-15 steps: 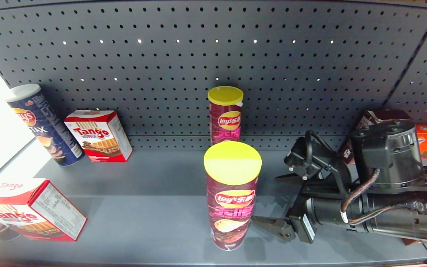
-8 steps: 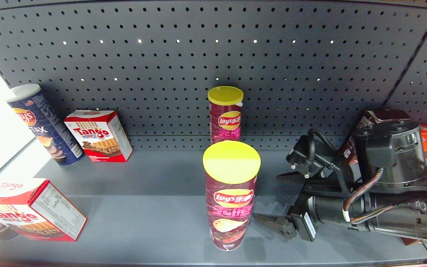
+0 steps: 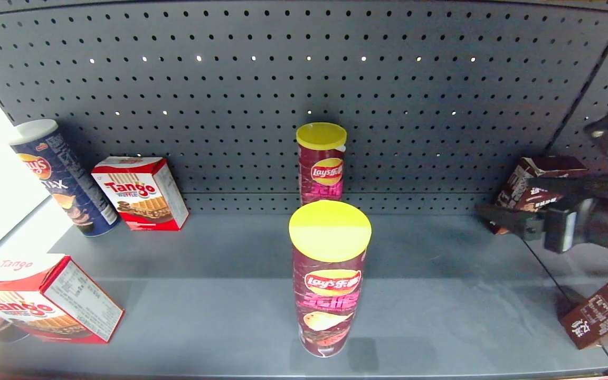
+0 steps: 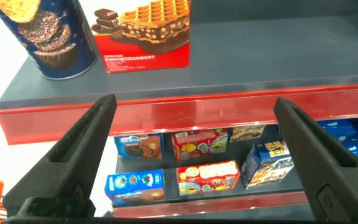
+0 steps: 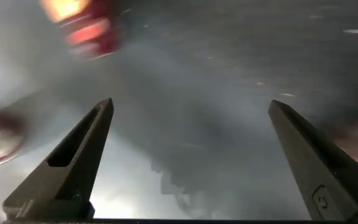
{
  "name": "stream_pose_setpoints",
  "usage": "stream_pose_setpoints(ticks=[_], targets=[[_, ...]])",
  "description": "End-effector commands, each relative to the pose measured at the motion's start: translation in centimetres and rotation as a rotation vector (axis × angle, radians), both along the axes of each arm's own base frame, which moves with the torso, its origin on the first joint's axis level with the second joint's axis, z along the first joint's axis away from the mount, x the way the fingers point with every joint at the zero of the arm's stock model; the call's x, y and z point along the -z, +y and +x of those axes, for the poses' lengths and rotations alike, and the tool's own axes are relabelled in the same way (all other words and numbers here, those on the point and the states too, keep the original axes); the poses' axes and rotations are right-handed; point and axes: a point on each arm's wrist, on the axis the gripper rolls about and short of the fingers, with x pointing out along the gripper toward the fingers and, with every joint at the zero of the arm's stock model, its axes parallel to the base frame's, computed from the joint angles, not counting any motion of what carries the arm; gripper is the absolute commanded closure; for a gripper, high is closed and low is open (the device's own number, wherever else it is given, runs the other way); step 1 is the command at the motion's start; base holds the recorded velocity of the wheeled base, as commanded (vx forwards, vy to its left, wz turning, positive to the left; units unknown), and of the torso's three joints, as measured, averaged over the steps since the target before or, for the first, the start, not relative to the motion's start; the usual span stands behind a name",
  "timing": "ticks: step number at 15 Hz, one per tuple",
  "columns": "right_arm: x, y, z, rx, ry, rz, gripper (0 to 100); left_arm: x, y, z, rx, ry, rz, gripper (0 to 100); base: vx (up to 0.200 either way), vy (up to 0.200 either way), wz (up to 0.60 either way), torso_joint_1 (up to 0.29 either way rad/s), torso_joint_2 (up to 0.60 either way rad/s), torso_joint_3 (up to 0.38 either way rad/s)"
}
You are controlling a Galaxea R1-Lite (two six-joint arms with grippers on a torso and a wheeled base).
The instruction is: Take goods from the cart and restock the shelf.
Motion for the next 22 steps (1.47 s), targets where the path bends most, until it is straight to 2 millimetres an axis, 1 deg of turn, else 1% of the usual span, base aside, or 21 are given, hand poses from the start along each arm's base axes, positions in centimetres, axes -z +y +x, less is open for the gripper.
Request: stream_pose_setpoints(ticks=[1, 2, 3, 4, 5, 7, 10, 11, 13, 14, 15, 16, 18, 19, 20, 22], targets=[[-1.1, -5.1, -7.5, 0.226, -0.179, 0.056, 0, 0.0, 0.0, 0.0, 0.003, 0.000, 0.000, 0, 0.000, 0.000, 0.00, 0.000, 0.00, 0.000], [-0.1, -5.6, -9.3, 0.275, -0.194, 0.054, 0, 0.0, 0.0, 0.0, 0.003, 0.000, 0.002, 0, 0.000, 0.000, 0.00, 0.000, 0.00, 0.000], [0.5, -5.8, -10.3, 0.298, -0.207, 0.055, 0, 0.0, 0.0, 0.0, 0.003, 0.000, 0.000, 0, 0.000, 0.000, 0.00, 0.000, 0.00, 0.000], [2.6, -6.0, -12.8, 0.344, -0.223, 0.056, 0, 0.0, 0.0, 0.0, 0.003, 0.000, 0.002, 0, 0.000, 0.000, 0.00, 0.000, 0.00, 0.000], [3.7, -6.2, -14.2, 0.366, -0.240, 0.059, 0, 0.0, 0.0, 0.0, 0.003, 0.000, 0.002, 0, 0.000, 0.000, 0.00, 0.000, 0.00, 0.000], [6.2, -6.3, -16.3, 0.380, -0.243, 0.061, 0, 0.0, 0.0, 0.0, 0.003, 0.000, 0.000, 0, 0.000, 0.000, 0.00, 0.000, 0.00, 0.000], [8.2, -6.5, -18.7, 0.410, -0.278, 0.070, 0, 0.0, 0.0, 0.0, -0.004, -0.001, 0.000, 0, 0.000, 0.000, 0.00, 0.000, 0.00, 0.000], [9.9, -6.6, -19.9, 0.406, -0.275, 0.097, 0, 0.0, 0.0, 0.0, -0.004, -0.001, 0.000, 0, 0.000, 0.000, 0.00, 0.000, 0.00, 0.000], [13.1, -6.6, -21.0, 0.407, -0.267, 0.167, 0, 0.0, 0.0, 0.0, -0.004, 0.000, 0.002, 0, 0.000, 0.000, 0.00, 0.000, 0.00, 0.000], [14.7, -6.6, -20.8, 0.421, -0.254, 0.185, 0, 0.0, 0.0, 0.0, -0.002, -0.001, 0.002, 0, 0.000, 0.000, 0.00, 0.000, 0.00, 0.000], [15.2, -6.6, -20.6, 0.420, -0.269, 0.196, 0, 0.0, 0.0, 0.0, -0.002, 0.000, 0.003, 0, 0.000, 0.000, 0.00, 0.000, 0.00, 0.000], [16.3, -6.6, -20.3, 0.427, -0.244, 0.190, 0, 0.0, 0.0, 0.0, -0.002, 0.000, 0.003, 0, 0.000, 0.000, 0.00, 0.000, 0.00, 0.000], [17.1, -6.6, -20.2, 0.434, -0.175, 0.174, 0, 0.0, 0.0, 0.0, -0.002, 0.000, 0.002, 0, 0.000, 0.000, 0.00, 0.000, 0.00, 0.000], [17.6, -6.6, -20.2, 0.425, -0.131, 0.166, 0, 0.0, 0.0, 0.0, -0.004, -0.001, 0.002, 0, 0.000, 0.000, 0.00, 0.000, 0.00, 0.000], [17.8, -6.4, -20.2, 0.375, -0.101, 0.175, 0, 0.0, 0.0, 0.0, -0.004, 0.000, 0.002, 0, 0.000, 0.000, 0.00, 0.000, 0.00, 0.000], [18.4, -6.4, -20.2, 0.375, -0.048, 0.165, 0, 0.0, 0.0, 0.0, -0.002, 0.000, 0.002, 0, 0.000, 0.000, 0.00, 0.000, 0.00, 0.000]])
